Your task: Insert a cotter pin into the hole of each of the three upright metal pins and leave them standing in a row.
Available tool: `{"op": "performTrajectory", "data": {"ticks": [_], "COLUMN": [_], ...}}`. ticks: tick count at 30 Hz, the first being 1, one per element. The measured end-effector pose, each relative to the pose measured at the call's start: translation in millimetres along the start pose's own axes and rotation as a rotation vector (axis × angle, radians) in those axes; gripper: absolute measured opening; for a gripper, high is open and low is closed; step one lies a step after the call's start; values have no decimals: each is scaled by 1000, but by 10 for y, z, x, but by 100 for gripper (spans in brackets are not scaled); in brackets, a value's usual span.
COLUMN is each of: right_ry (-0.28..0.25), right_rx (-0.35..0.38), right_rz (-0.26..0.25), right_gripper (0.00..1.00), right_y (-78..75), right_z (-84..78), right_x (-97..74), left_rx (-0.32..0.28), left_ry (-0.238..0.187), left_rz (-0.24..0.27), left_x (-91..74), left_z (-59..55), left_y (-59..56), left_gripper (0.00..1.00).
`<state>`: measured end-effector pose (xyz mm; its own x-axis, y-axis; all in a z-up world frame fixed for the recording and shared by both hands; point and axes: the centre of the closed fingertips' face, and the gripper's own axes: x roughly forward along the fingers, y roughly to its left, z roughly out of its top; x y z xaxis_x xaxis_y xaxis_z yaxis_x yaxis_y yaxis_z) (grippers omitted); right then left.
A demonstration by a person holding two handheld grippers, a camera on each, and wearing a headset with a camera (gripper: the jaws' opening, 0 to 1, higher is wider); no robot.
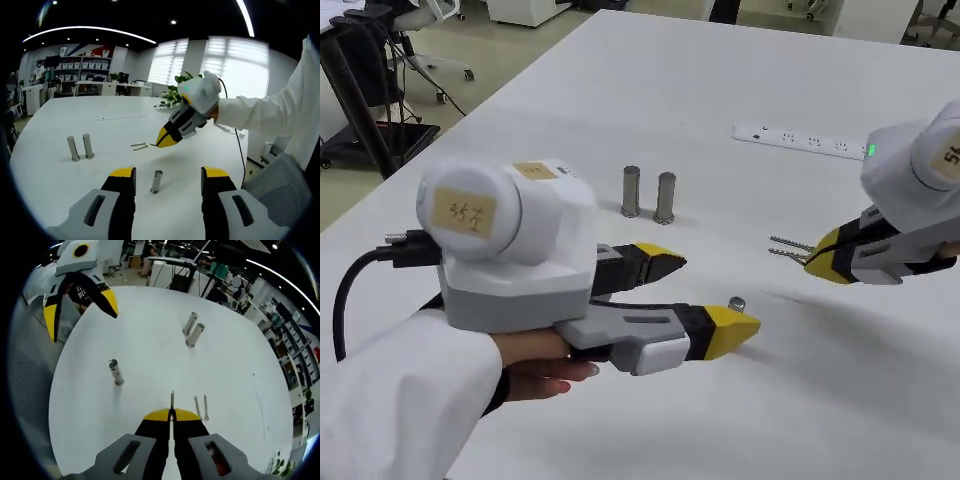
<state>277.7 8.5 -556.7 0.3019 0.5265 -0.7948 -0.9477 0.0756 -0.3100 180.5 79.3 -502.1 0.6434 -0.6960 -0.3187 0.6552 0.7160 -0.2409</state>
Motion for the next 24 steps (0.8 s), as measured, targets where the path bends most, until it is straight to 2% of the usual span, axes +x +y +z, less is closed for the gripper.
{"op": "performTrajectory", "data": {"ticks": [5, 9, 15, 18, 24], "right_ry": [-37, -47, -86, -120, -131], "right_rx": [-67, -159, -170, -160, -209], "right_rz": [-56, -135, -159, -174, -199], "right_gripper": [0, 0, 0, 0, 0], "right_y": [22, -24, 82, 120, 158], "right_z": [118, 220, 360, 452, 553], "right_x": [-127, -229, -358, -419, -430], "left_rx": [2, 2, -20, -26, -35], "left_ry": [-1, -2, -20, -13, -26], "left_rz": [-1, -10, -22, -33, -44], "left_x": [21, 51, 112, 153, 209], "left_z": [39, 82, 165, 180, 248], "left_y": [32, 49, 71, 70, 82], "left_gripper": [48, 46, 43, 42, 40]}}
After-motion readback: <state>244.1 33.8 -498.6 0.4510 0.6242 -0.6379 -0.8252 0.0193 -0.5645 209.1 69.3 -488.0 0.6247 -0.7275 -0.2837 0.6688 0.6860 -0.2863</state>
